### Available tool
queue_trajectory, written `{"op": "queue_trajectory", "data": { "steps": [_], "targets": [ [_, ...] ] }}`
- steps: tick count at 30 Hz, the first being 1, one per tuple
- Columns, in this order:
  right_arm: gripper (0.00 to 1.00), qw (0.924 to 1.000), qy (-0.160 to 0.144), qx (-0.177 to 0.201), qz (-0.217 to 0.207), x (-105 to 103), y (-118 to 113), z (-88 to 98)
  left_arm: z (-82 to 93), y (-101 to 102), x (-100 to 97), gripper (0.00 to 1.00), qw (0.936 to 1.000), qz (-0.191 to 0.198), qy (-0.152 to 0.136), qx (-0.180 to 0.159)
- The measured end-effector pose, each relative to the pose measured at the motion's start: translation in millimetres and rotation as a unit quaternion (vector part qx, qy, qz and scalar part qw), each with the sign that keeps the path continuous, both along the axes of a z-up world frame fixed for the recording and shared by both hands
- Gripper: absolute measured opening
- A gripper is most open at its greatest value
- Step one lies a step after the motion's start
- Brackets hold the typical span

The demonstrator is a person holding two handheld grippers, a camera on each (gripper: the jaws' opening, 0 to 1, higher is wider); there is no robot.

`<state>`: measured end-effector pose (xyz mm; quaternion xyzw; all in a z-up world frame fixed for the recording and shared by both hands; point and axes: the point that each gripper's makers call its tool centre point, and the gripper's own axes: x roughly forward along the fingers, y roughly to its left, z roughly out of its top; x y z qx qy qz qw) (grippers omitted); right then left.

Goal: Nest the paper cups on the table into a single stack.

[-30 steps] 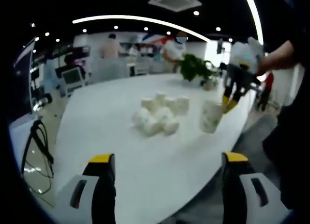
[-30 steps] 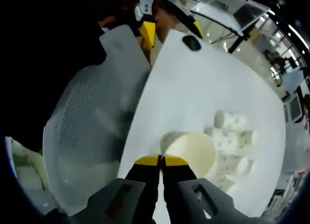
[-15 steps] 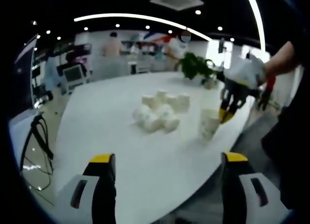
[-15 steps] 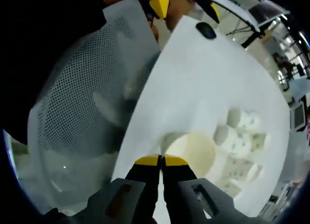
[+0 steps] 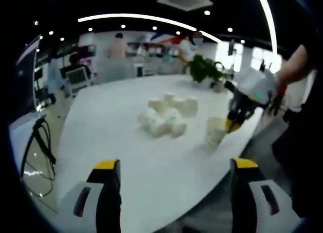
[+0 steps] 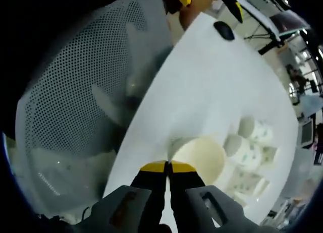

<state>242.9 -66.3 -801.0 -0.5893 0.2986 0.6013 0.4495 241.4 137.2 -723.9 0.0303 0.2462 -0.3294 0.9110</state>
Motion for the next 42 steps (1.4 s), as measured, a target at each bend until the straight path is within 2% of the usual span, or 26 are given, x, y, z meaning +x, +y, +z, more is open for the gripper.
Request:
{"op": "queue_trajectory", "data": {
  "steps": [14, 18, 20, 25, 35, 42],
  "targets": [
    [0.00, 0.9996, -0.021, 0.007, 0.018, 5, 3, -3.1, -1.7, 3, -0.3, 0.89, 0.9999, 0.006, 0.004, -0.009],
    [0.06, 0.9997, -0.021, 0.008, 0.013, 5, 3, -4.2, -1.1, 2, -0.6, 0.89, 0.9999, 0.007, 0.006, -0.012],
    [0.08, 0.9999, -0.011, 0.009, -0.003, 4, 3, -5.0, -0.8, 1, -0.9, 0.89, 0.9999, 0.005, 0.005, -0.010],
    [0.12, 0.9998, -0.018, 0.007, -0.001, 5, 1, -3.7, 1.4, 3, 1.3, 0.89, 0.9997, 0.012, 0.005, -0.019],
    [0.19, 0.9990, -0.023, 0.037, -0.003, 4, 7, 11.1, 2.1, 5, 0.9, 0.89, 0.9998, 0.013, 0.004, -0.018],
    [0.22, 0.9978, -0.040, 0.052, -0.010, 5, 5, 24.2, 3.2, 3, 2.0, 0.89, 0.9997, 0.012, 0.003, -0.020]
  ]
}}
